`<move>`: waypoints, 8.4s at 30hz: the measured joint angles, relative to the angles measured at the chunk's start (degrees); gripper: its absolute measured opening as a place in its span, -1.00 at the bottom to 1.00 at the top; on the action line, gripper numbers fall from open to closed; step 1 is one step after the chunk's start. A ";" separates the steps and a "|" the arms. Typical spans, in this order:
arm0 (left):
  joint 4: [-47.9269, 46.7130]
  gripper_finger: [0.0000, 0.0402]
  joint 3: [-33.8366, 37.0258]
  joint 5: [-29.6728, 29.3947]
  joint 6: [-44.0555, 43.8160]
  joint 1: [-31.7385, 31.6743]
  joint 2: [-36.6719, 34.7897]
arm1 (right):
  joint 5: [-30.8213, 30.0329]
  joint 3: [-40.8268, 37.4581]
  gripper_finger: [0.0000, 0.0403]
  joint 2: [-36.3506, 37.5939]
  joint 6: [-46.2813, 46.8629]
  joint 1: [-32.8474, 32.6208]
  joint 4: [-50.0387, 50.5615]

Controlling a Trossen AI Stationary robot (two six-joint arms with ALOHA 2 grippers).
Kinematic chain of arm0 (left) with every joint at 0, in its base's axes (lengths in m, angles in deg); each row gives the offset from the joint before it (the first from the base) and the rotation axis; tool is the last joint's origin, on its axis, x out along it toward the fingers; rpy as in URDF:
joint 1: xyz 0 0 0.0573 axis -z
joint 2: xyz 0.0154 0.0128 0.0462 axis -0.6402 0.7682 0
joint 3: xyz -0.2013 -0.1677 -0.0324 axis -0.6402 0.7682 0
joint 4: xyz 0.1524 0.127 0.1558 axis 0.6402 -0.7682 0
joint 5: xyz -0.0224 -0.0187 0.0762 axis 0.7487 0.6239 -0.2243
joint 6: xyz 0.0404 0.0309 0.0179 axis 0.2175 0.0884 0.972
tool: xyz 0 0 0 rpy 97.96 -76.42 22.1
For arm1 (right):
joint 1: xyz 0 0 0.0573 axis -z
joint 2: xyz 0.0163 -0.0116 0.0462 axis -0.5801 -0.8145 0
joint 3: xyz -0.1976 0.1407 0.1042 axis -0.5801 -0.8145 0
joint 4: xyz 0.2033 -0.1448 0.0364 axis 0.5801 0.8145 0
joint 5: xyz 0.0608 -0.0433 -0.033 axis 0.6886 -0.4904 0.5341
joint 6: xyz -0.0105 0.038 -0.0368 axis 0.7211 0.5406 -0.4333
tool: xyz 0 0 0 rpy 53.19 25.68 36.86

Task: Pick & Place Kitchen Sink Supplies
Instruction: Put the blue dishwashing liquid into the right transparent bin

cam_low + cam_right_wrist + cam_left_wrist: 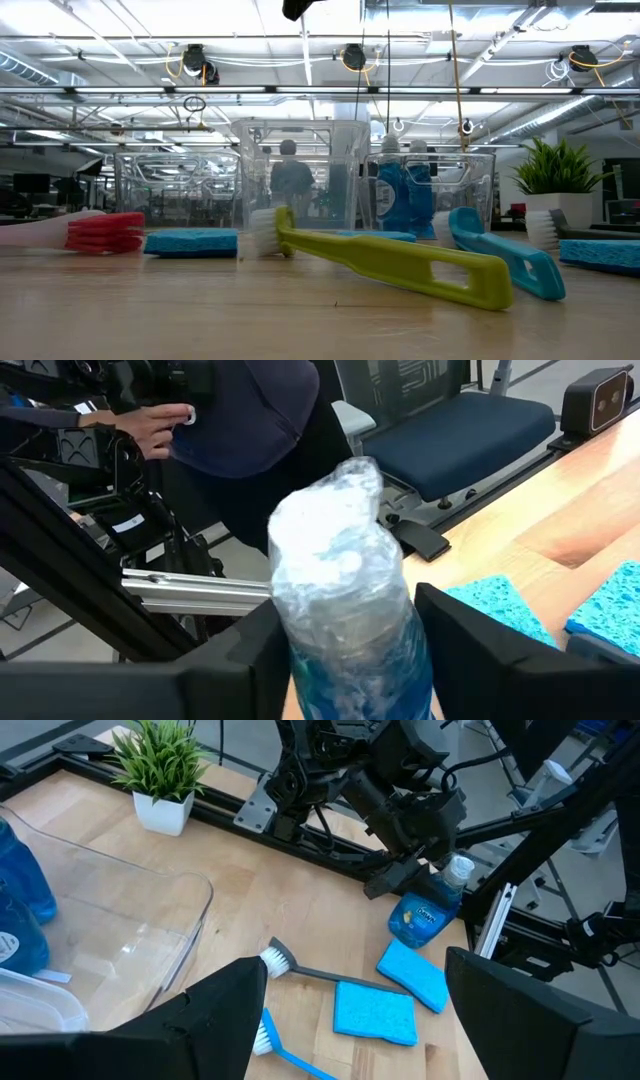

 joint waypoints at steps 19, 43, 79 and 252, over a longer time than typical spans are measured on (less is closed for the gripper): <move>0.00 0.52 0.00 0.00 0.00 0.00 0.00 | -0.02 -0.11 -0.19 0.40 2.97 0.00 -6.44; -0.52 0.52 0.00 -0.98 6.16 -0.67 0.00 | -2.01 9.70 -0.19 4.92 -1.64 6.14 -7.65; -13.65 0.52 -0.07 -1.01 13.89 -4.42 -5.88 | -71.96 28.31 -0.20 1.95 -25.68 15.41 4.67; -0.73 0.52 47.12 -1.03 19.14 -6.71 -60.38 | -48.23 23.47 -0.89 2.73 -7.09 45.20 12.31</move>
